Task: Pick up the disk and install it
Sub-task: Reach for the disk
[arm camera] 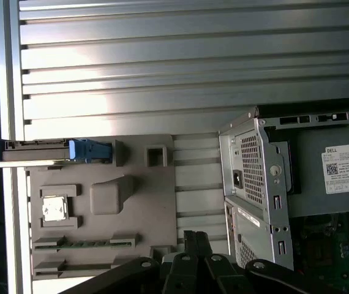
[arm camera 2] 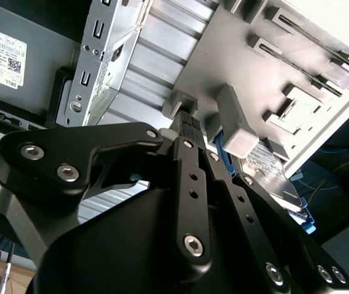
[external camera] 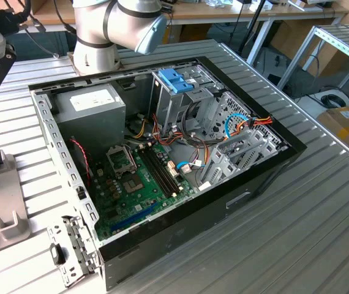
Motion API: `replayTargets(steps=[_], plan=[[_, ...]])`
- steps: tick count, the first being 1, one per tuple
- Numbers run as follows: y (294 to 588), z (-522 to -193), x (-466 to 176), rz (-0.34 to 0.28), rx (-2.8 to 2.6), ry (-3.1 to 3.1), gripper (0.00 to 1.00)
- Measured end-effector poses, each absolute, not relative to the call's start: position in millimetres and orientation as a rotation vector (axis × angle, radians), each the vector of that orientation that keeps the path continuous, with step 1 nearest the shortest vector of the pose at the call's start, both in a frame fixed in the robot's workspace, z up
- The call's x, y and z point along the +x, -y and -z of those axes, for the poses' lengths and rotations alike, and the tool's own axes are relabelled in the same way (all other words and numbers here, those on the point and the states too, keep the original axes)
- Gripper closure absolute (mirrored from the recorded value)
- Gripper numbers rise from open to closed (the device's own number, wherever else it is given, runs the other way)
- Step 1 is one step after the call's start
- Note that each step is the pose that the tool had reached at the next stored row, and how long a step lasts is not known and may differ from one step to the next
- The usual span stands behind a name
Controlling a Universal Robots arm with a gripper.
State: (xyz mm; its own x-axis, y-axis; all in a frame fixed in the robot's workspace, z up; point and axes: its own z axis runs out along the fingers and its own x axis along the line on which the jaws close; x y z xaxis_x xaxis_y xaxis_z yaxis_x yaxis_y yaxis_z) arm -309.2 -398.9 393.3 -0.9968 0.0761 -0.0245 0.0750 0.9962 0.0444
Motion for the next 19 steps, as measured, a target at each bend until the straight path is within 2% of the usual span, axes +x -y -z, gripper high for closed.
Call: replayTargets(steps=[19], plan=[[398.9, -393.3, -325.3, -0.068, 0.118, -3.112, 0.90]])
